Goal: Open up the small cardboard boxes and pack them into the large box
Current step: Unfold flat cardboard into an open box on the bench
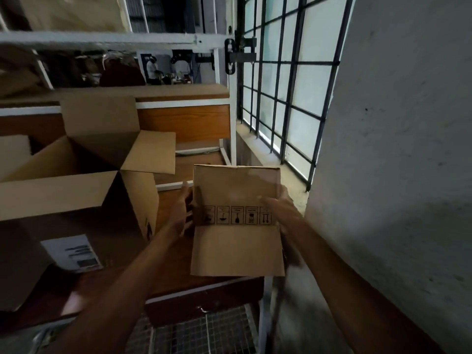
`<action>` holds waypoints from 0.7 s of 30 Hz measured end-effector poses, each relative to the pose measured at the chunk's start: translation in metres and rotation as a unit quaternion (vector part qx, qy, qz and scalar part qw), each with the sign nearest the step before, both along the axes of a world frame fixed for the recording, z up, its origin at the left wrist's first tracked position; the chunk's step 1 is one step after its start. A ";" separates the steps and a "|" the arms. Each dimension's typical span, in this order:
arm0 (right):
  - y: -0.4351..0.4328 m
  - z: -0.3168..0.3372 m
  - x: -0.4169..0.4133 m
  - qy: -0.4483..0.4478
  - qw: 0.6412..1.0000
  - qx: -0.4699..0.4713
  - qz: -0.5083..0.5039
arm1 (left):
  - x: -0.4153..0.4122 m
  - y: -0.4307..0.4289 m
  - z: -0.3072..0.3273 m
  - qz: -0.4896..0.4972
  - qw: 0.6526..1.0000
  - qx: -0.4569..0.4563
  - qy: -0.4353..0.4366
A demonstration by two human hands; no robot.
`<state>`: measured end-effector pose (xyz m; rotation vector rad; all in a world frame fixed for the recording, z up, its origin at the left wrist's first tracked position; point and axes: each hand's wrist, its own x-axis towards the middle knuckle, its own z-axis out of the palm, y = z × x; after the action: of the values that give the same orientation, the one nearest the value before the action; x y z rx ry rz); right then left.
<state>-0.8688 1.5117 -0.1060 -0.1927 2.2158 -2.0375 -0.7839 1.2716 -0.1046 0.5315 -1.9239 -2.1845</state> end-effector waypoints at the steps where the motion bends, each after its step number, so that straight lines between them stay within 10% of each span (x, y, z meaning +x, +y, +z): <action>1: 0.002 0.007 0.001 0.015 1.000 0.020 0.009 | 0.002 -0.003 0.006 -0.003 1.000 0.003 0.008; 17: 0.038 0.095 -0.002 0.030 0.980 -0.174 0.094 | 0.013 -0.044 0.079 -0.060 0.987 -0.012 0.149; 21: 0.038 0.105 -0.011 -0.059 0.959 -0.246 0.126 | 0.004 -0.057 0.090 -0.088 0.976 0.160 0.121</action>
<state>-0.8794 1.5499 -0.0010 -0.3653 1.4918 -2.3349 -0.7798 1.2143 -0.0142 0.1298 -1.5574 -2.5540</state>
